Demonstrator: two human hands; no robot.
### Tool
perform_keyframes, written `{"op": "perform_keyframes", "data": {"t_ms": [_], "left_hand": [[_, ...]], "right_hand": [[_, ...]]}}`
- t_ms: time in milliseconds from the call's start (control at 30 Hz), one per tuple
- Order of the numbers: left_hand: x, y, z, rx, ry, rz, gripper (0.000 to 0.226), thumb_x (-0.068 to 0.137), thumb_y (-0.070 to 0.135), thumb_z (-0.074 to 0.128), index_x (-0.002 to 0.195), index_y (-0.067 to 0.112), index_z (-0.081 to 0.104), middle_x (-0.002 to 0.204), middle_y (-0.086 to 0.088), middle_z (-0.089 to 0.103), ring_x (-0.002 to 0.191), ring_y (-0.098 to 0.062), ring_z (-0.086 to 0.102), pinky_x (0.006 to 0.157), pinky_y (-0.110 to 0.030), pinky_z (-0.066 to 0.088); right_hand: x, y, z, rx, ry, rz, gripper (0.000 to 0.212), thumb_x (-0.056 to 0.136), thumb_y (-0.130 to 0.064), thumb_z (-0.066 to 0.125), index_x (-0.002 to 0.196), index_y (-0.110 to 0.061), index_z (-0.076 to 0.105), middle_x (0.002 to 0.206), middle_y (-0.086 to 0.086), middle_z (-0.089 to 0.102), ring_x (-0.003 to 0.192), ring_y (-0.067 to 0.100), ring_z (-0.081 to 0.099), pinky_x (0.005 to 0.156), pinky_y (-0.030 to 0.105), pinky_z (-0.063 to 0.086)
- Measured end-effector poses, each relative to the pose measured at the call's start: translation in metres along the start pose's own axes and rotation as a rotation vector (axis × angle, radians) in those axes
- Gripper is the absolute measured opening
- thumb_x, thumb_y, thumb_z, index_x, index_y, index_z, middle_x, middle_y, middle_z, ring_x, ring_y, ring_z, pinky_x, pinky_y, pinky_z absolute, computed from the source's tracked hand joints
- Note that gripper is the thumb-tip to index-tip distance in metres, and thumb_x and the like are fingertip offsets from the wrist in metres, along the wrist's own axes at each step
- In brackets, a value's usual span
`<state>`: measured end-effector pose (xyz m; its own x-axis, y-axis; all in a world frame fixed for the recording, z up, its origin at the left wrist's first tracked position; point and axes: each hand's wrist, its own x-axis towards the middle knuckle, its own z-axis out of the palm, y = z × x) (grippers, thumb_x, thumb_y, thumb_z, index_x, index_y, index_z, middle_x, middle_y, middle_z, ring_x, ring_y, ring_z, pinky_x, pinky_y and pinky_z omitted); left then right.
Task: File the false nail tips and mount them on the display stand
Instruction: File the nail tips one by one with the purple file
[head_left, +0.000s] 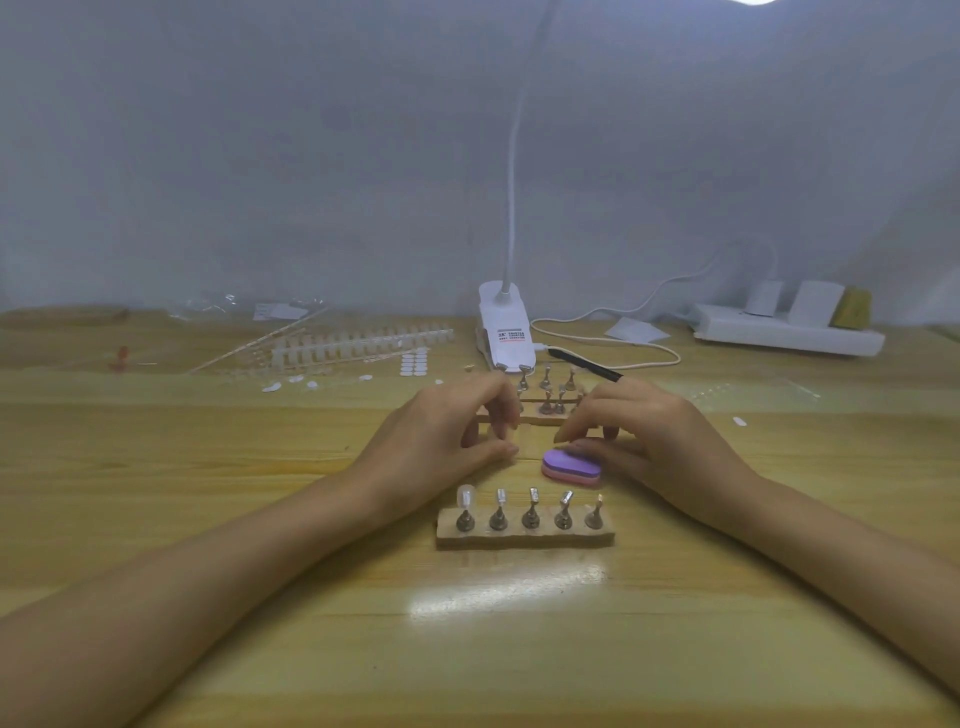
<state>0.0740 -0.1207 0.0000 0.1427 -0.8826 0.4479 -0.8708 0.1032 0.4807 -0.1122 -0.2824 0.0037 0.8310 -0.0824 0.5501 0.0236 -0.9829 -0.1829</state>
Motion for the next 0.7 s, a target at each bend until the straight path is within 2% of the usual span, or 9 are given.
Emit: {"op": "perform_keyframes", "data": {"t_ms": [100,200,267,367,433,533,700], "left_hand": [[0.001,0.0,0.001,-0.012,-0.011,0.026,0.023,0.084,0.023,0.076,0.093,0.031,0.056,0.084,0.018,0.061,0.072,-0.012,0.058,0.066,-0.043,0.053],[0.004,0.002,0.002,-0.056,-0.023,0.029,0.021,0.084,0.017,0.077,0.096,0.024,0.062,0.083,0.015,0.062,0.074,-0.012,0.059,0.069,-0.04,0.053],[0.006,0.004,0.002,-0.098,-0.007,0.041,0.018,0.083,0.011,0.076,0.095,0.018,0.066,0.083,0.013,0.063,0.076,-0.012,0.061,0.07,-0.031,0.053],[0.008,0.008,0.002,-0.145,0.021,0.045,0.013,0.083,0.005,0.076,0.09,0.012,0.067,0.083,0.009,0.065,0.078,-0.009,0.062,0.064,-0.01,0.045],[0.008,0.009,0.002,-0.154,0.029,0.031,0.012,0.083,0.005,0.075,0.088,0.011,0.067,0.084,0.007,0.067,0.078,-0.007,0.062,0.062,-0.005,0.041],[0.008,0.009,0.003,-0.194,0.029,-0.005,0.014,0.084,0.006,0.075,0.091,0.012,0.066,0.084,0.004,0.067,0.076,-0.009,0.063,0.062,-0.006,0.041],[0.009,0.01,0.004,-0.236,0.009,0.003,0.015,0.085,0.012,0.074,0.097,0.017,0.066,0.084,0.006,0.067,0.075,-0.01,0.064,0.066,-0.014,0.048]], "right_hand": [[0.0,0.0,0.0,-0.005,-0.002,-0.013,0.003,0.086,-0.018,0.077,0.086,-0.018,0.074,0.083,-0.008,0.066,0.074,0.008,0.05,0.065,0.035,0.05],[0.0,0.001,0.001,0.007,-0.004,0.004,0.006,0.086,-0.021,0.076,0.091,-0.021,0.072,0.083,-0.014,0.064,0.073,0.001,0.05,0.066,0.029,0.049],[0.0,0.002,0.001,0.029,-0.004,0.019,0.004,0.088,-0.021,0.075,0.09,-0.022,0.072,0.083,-0.016,0.062,0.072,0.001,0.051,0.065,0.03,0.049],[0.0,0.003,0.002,0.017,-0.011,0.017,0.004,0.089,-0.022,0.074,0.086,-0.021,0.072,0.083,-0.015,0.06,0.07,0.002,0.05,0.062,0.033,0.049],[0.0,0.002,0.002,0.018,-0.016,0.021,0.005,0.089,-0.021,0.074,0.086,-0.022,0.07,0.082,-0.02,0.058,0.071,0.0,0.05,0.062,0.027,0.047],[0.001,0.002,0.001,0.037,-0.026,0.04,0.01,0.088,-0.017,0.075,0.086,-0.024,0.068,0.081,-0.026,0.055,0.073,-0.001,0.052,0.063,0.012,0.037],[0.001,0.001,0.001,0.004,-0.017,0.108,0.014,0.088,-0.022,0.074,0.082,-0.028,0.063,0.079,-0.025,0.057,0.075,0.002,0.053,0.063,0.012,0.033]]}}
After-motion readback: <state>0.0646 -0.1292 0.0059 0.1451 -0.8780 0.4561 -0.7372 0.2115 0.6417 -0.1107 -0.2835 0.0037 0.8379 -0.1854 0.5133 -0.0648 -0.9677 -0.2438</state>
